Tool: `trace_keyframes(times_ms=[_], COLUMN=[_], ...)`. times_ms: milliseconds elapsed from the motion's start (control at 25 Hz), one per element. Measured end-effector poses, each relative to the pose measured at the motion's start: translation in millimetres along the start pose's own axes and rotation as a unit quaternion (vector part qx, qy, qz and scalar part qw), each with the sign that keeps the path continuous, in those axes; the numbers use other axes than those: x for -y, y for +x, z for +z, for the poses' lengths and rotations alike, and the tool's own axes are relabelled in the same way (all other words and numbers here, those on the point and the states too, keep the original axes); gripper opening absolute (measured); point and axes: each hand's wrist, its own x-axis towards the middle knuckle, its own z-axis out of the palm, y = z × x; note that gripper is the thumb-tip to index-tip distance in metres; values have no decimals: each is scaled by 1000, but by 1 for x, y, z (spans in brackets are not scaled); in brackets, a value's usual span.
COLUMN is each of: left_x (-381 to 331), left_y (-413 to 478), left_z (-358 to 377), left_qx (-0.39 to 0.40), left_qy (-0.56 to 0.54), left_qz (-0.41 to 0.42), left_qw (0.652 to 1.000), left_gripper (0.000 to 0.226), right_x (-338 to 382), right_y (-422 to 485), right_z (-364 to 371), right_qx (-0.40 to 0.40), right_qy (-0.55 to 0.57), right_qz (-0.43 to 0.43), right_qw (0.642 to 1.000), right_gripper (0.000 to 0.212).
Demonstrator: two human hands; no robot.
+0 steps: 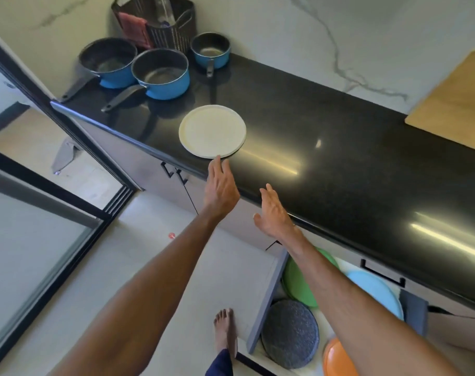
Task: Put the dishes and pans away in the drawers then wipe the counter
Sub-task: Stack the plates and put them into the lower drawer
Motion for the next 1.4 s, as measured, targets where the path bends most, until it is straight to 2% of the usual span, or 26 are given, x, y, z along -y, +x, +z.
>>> trace_keyframes(times_ms=[120,200,320,400,480,600,640,680,760,840,1000,1080,1160,1200,1280,1360,1400], left_x=[17,29,37,38,42,59,63,65,65,60,50,42,27,18,1,-15,-22], left_y=[21,25,16,7,8,31,39,45,45,34,-3,-23,-50,-65,-96,-124,-135], left_z=[5,8,8,4,-1,-3,-3,-4,-10,-14,-4,4,12,16,26,38,44], left_qx=[33,37,23,33,20,13,29,43,35,4,16,32,48,52,49,58,69], left_qy=[75,107,156,148,152,202,218,231,251,240,143,97,48,24,-17,-44,-54], left_qz=[16,19,59,89,96,58,45,35,47,92,166,184,203,218,259,292,307], left_qw=[996,993,986,984,983,978,974,971,966,967,975,978,977,974,965,954,948], left_gripper=[65,55,38,38,51,104,112,108,75,46,36,34,32,32,31,31,31], right_x=[14,20,23,23,23,21,20,20,20,22,18,15,15,14,7,-13,-24], right_y=[19,22,24,23,22,24,24,25,24,22,19,10,-10,-22,-46,-68,-77], right_z=[11,14,13,15,17,19,18,17,16,14,10,10,16,23,37,45,46], right_qx=[12,13,20,20,18,16,15,15,13,9,17,-23,-133,-188,-259,-261,-240], right_qy=[-96,-144,-165,-169,-168,-164,-162,-157,-146,-136,-50,71,206,256,321,393,440], right_qz=[23,29,34,40,42,43,43,43,41,38,59,66,76,95,169,254,288], right_qw=[995,989,986,985,985,985,986,987,988,990,997,995,966,943,895,844,816], right_gripper=[93,99,103,106,108,107,106,105,103,103,96,71,43,36,37,37,29])
